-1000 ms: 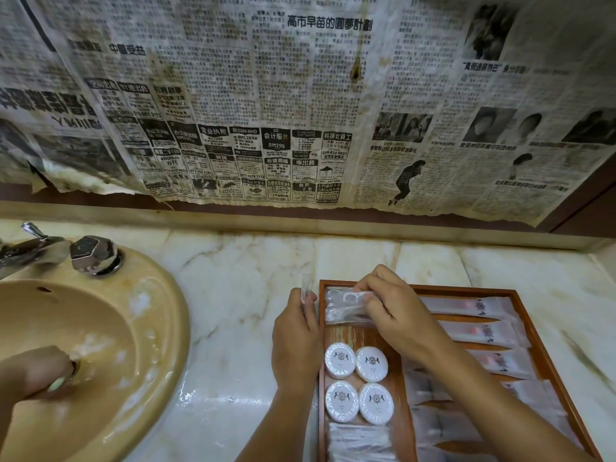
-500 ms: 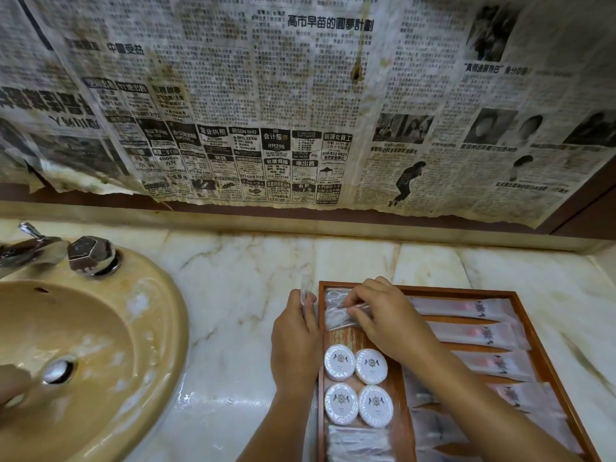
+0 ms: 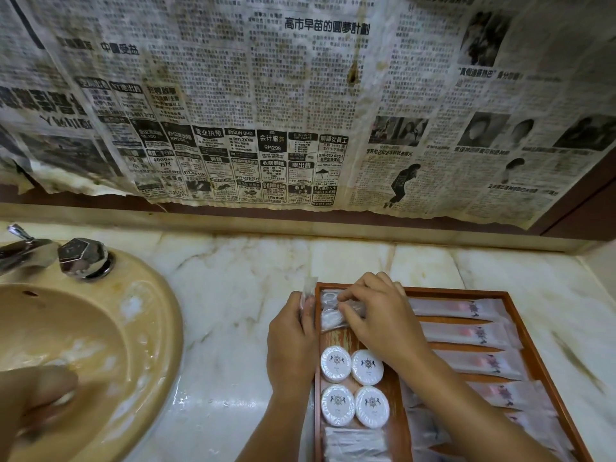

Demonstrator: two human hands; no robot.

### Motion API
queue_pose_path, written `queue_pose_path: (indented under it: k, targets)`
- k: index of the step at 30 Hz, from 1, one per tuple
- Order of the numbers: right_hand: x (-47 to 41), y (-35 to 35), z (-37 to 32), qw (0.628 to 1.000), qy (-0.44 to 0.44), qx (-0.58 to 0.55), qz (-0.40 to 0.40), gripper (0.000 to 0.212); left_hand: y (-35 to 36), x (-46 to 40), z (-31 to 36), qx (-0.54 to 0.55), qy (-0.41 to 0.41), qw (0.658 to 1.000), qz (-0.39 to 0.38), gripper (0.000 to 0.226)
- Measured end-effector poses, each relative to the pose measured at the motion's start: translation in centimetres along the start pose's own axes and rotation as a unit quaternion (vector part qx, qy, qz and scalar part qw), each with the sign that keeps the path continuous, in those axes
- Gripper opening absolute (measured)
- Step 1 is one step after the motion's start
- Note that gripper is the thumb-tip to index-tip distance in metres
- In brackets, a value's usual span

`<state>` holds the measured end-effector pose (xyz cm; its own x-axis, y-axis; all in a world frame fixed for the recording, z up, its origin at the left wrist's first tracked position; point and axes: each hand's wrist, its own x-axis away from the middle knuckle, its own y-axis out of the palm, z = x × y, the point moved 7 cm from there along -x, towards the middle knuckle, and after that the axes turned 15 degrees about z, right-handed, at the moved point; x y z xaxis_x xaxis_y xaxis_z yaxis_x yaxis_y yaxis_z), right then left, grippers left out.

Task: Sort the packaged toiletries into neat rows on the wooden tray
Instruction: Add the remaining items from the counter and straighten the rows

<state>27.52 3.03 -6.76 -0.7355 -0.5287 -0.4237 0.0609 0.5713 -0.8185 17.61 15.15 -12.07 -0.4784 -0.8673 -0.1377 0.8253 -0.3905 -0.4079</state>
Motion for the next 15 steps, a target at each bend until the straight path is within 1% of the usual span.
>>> queue_pose_path:
  k: [4, 7, 9, 11, 13, 15]
  targets:
    - [-1.4, -0.6, -0.7, 0.997, 0.036, -0.067, 0.024, 0.007, -0.1, 0.0, 0.2, 0.013, 0.005, 1.000, -0.003, 0.031]
    - [-2.4, -0.7, -0.7, 0.985, 0.093, -0.137, 0.039, 0.010, -0.1, 0.1, 0.4, 0.013, 0.009, 1.000, -0.007, 0.029]
    - [-2.7, -0.3, -0.8, 0.978, 0.122, -0.167, 0.002, 0.016, -0.1, 0.1, 0.4, 0.016, 0.014, 1.000, -0.012, 0.029]
    - [-2.6, 0.5, -1.2, 0.976, 0.122, -0.177, -0.048, 0.019, -0.1, 0.1, 0.3, 0.025, 0.018, 0.999, -0.018, 0.030]
    - [-2.5, 0.9, -1.5, 0.974, 0.114, -0.181, -0.071, 0.011, 0.0, 0.1, 0.3, 0.030, 0.014, 0.999, -0.022, 0.031]
    - [-2.6, 0.9, -1.6, 0.967, 0.130, -0.207, -0.068, 0.006, -0.1, 0.1, 0.5, 0.031, 0.005, 0.999, -0.023, 0.033]
